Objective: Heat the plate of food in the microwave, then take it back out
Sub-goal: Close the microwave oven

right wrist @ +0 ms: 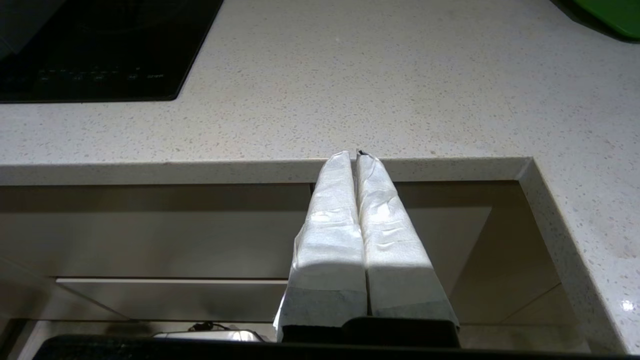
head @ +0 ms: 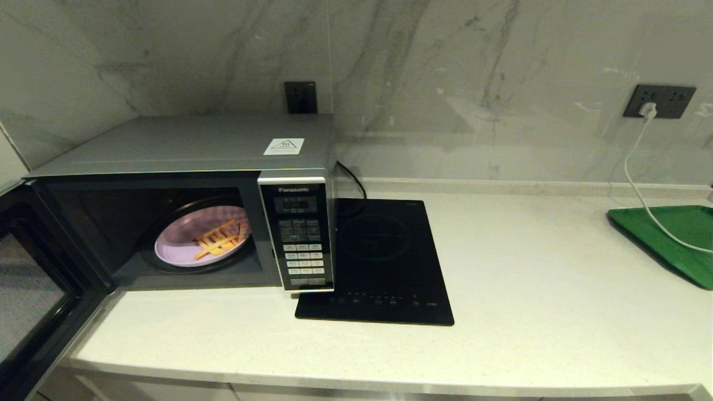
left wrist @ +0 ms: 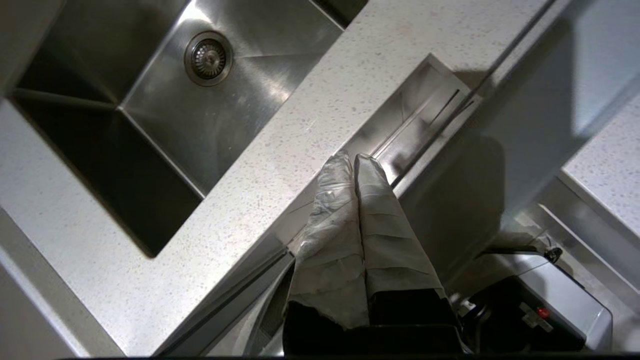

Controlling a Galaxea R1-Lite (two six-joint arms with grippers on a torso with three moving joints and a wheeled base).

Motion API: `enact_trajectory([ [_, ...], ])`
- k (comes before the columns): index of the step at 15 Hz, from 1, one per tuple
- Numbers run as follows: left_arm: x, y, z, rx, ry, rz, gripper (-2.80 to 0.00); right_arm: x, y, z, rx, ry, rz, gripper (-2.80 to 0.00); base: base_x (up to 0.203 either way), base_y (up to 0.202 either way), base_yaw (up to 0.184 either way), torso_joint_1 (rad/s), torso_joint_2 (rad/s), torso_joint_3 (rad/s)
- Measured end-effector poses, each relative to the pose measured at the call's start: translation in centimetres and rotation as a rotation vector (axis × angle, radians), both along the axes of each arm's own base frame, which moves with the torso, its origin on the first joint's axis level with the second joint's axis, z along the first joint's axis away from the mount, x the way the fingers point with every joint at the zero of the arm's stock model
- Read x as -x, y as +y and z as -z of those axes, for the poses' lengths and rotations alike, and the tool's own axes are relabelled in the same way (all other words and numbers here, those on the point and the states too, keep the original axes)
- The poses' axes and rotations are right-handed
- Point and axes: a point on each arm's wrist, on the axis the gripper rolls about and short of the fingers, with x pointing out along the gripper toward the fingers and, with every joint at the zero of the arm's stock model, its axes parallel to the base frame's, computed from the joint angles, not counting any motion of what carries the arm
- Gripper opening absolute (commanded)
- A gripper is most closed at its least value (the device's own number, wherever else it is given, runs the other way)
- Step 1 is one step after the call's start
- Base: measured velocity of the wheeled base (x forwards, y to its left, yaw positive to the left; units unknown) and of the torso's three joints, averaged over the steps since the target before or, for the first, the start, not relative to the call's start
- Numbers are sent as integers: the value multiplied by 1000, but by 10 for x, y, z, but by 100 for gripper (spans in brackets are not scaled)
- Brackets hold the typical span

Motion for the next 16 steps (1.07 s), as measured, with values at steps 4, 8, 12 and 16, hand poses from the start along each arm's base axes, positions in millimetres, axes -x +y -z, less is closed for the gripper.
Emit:
enact_trajectory([
  [4,4,-9,-1,31,-13,30,-280,0,0,0,0,0,1,-280,0,0,0,0,0,0],
  [8,5,-18,0,52,-11,48,-280,0,0,0,0,0,1,-280,0,0,0,0,0,0],
  [12,3,-37,1,94,-34,71,-280,0,0,0,0,0,1,-280,0,0,0,0,0,0],
  [16,2,-82,1,191,-57,173,-280,0,0,0,0,0,1,-280,0,0,0,0,0,0],
])
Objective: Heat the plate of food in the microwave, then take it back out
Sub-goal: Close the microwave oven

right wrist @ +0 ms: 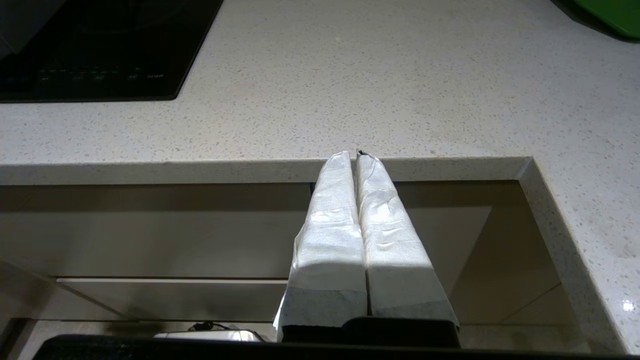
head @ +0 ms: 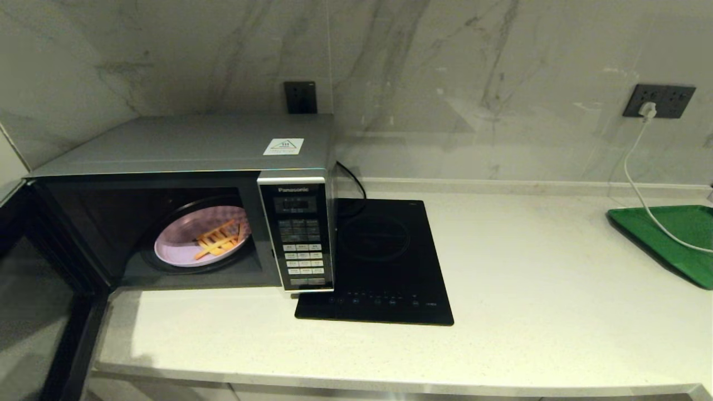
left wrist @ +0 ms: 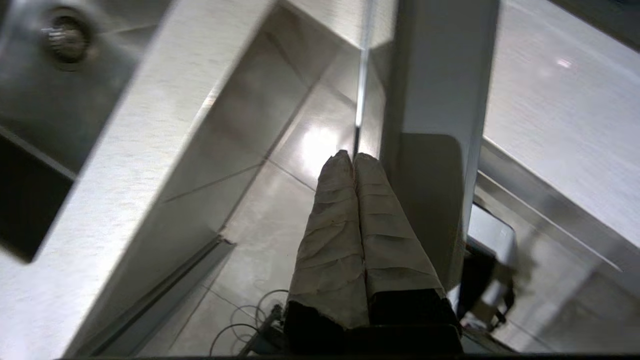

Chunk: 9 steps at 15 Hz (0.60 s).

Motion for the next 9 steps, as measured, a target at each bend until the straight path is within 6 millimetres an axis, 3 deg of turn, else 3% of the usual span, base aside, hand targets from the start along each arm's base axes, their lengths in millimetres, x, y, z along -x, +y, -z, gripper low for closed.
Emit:
enact_trajectory([
  [4,3,-42,5,116,-24,107,-280,0,0,0,0,0,0,-280,0,0,0,0,0,0],
  [9,2,-78,16,220,-9,188,-280,0,0,0,0,0,0,-280,0,0,0,0,0,0],
])
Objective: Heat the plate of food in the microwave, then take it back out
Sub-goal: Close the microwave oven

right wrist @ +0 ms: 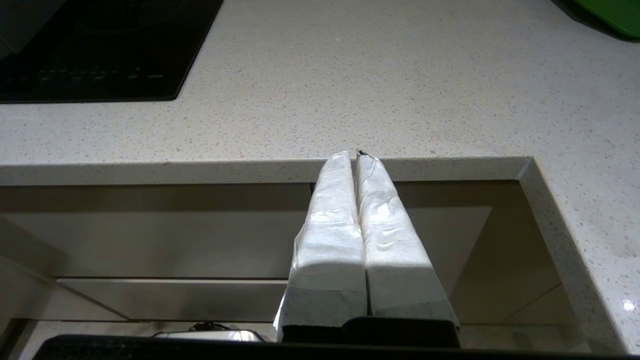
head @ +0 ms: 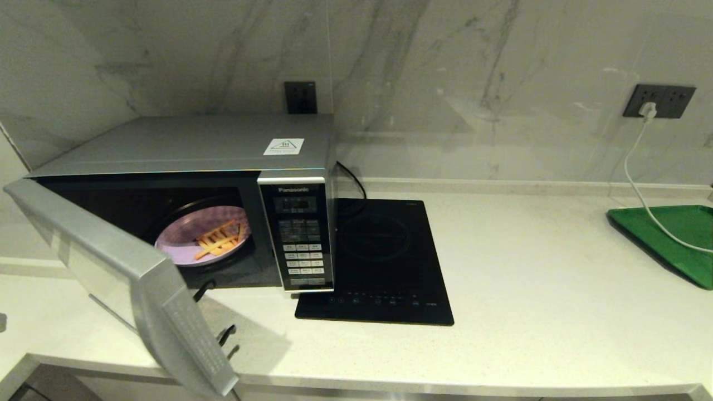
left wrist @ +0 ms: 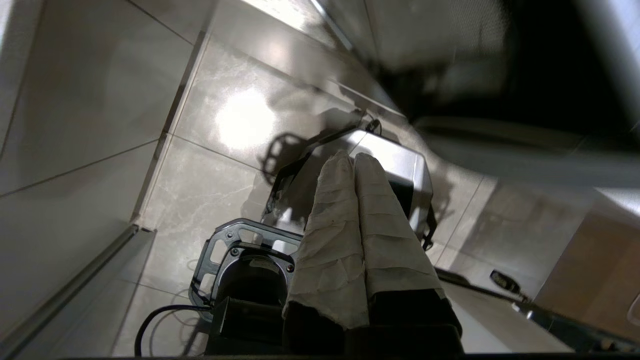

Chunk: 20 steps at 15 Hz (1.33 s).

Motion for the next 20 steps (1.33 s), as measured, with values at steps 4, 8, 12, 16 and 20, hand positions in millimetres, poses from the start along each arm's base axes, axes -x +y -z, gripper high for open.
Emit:
enact_trajectory([
  [4,-12,-32,13,0,-46,101,-280,0,0,0,0,0,0,-280,0,0,0,0,0,0],
  [8,-43,-61,30,-35,-211,122,-280,0,0,0,0,0,-1,-280,0,0,0,0,0,0],
  [12,-76,-79,29,21,-358,138,-280,0,0,0,0,0,0,-280,0,0,0,0,0,0],
  [16,-92,-87,31,78,-388,184,-280,0,0,0,0,0,0,-280,0,0,0,0,0,0],
  [20,-97,-89,35,74,-373,187,-280,0,0,0,0,0,0,-280,0,0,0,0,0,0],
])
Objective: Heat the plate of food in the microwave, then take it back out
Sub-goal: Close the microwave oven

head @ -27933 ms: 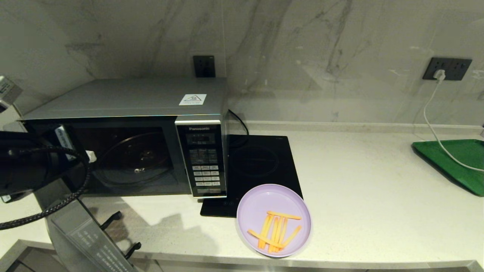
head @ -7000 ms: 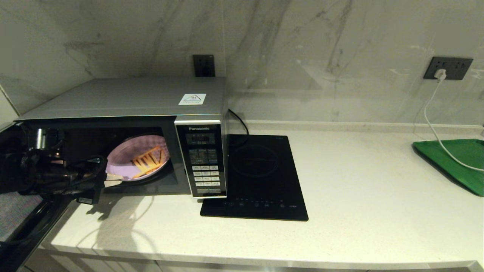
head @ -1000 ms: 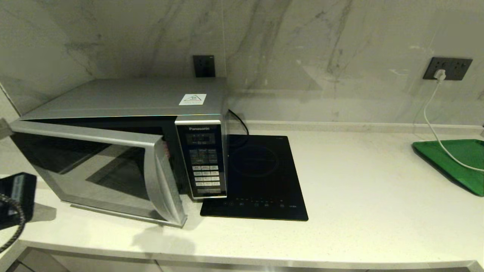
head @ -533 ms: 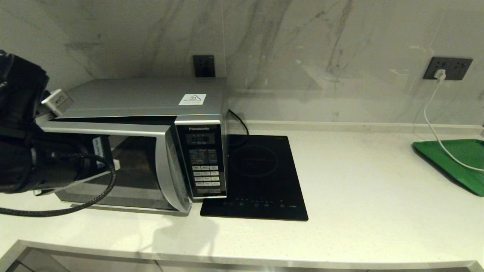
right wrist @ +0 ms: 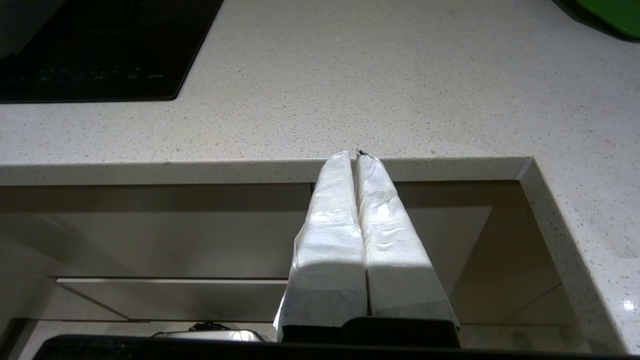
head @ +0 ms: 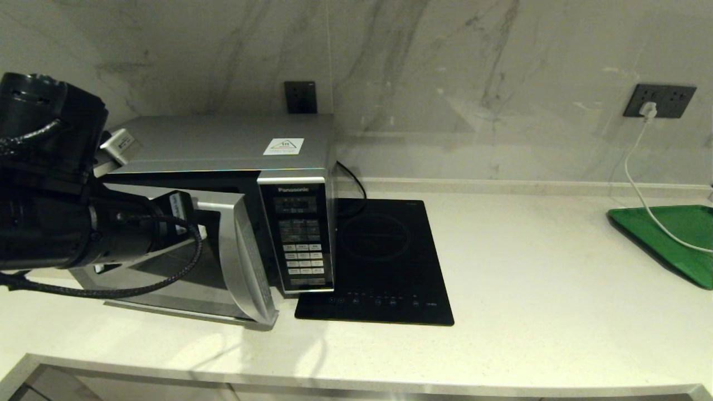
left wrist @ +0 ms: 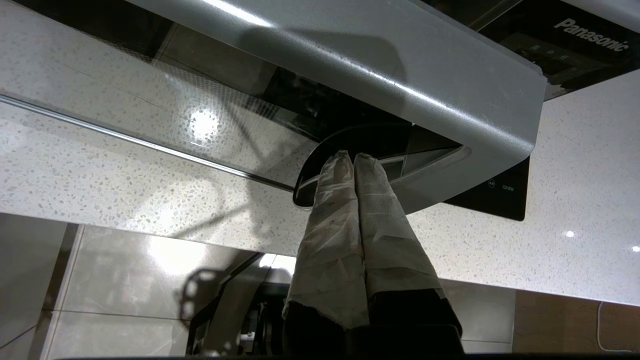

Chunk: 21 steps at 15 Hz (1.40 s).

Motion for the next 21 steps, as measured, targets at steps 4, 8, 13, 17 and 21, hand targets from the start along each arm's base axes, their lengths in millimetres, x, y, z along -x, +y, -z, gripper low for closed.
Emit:
enact_trajectory([
  [4,0,-3,1,21,8,58,-280,0,0,0,0,0,0,-280,0,0,0,0,0,0],
  [8,-10,-8,-3,34,-84,74,-280,0,0,0,0,0,0,-280,0,0,0,0,0,0],
  [13,-23,-14,3,62,-157,76,-280,0,0,0,0,0,0,-280,0,0,0,0,0,0],
  [17,-31,-17,8,71,-184,75,-280,0,0,0,0,0,0,-280,0,0,0,0,0,0],
  [21,-40,-20,10,76,-239,54,-280,0,0,0,0,0,0,-280,0,0,0,0,0,0],
])
